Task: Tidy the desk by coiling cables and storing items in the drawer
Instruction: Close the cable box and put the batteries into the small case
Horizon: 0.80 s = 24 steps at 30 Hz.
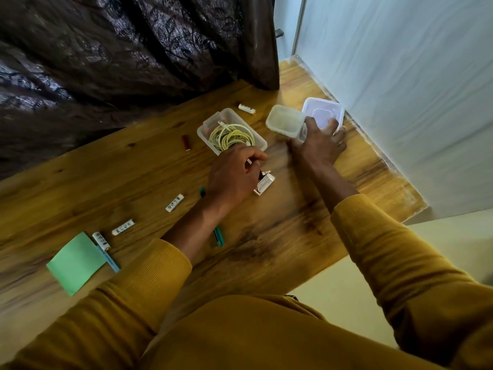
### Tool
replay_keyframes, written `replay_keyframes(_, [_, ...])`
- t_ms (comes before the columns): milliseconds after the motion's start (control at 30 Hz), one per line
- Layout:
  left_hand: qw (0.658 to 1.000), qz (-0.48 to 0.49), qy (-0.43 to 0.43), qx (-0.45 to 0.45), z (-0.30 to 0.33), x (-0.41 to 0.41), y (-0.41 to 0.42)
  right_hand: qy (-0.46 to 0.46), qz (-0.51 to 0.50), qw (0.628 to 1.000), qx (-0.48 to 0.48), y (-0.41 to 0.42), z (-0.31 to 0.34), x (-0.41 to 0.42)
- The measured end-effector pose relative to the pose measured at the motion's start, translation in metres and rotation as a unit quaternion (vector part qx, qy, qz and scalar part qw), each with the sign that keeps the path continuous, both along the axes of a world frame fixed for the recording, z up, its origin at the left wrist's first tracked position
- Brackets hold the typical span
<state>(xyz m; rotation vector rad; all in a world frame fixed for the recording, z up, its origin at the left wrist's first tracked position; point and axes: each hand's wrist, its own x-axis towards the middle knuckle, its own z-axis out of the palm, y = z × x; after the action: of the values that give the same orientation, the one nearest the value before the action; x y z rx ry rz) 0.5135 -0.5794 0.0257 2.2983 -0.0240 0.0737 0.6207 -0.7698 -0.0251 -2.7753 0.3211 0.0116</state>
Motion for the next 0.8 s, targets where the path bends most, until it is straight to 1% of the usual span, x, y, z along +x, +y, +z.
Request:
replay_keyframes(233, [1.0, -0.006, 0.008, -0.006, -0.002, -0.002, -0.005, -0.016, -0.015, 1.0, 0.01, 0.001, 0.003, -0.004])
replay_keyframes(433, [1.0, 0.006, -0.001, -0.006, -0.002, -0.014, -0.011, -0.027, -0.056, 0.997, 0.038, -0.008, 0.008, -0.016])
replay_keyframes(567, [1.0, 0.0, -0.003, -0.003, -0.001, -0.021, -0.015, -0.008, -0.061, 0.997, 0.045, -0.011, 0.009, -0.025])
replay_keyframes(667, [1.0, -0.002, -0.006, -0.012, -0.001, -0.022, -0.016, 0.032, -0.077, 0.994, 0.075, -0.013, 0.013, -0.031])
replay_keyframes(800, [0.999, 0.001, -0.013, -0.039, 0.001, -0.025, -0.018, 0.023, -0.099, 0.987, 0.124, -0.013, 0.023, -0.041])
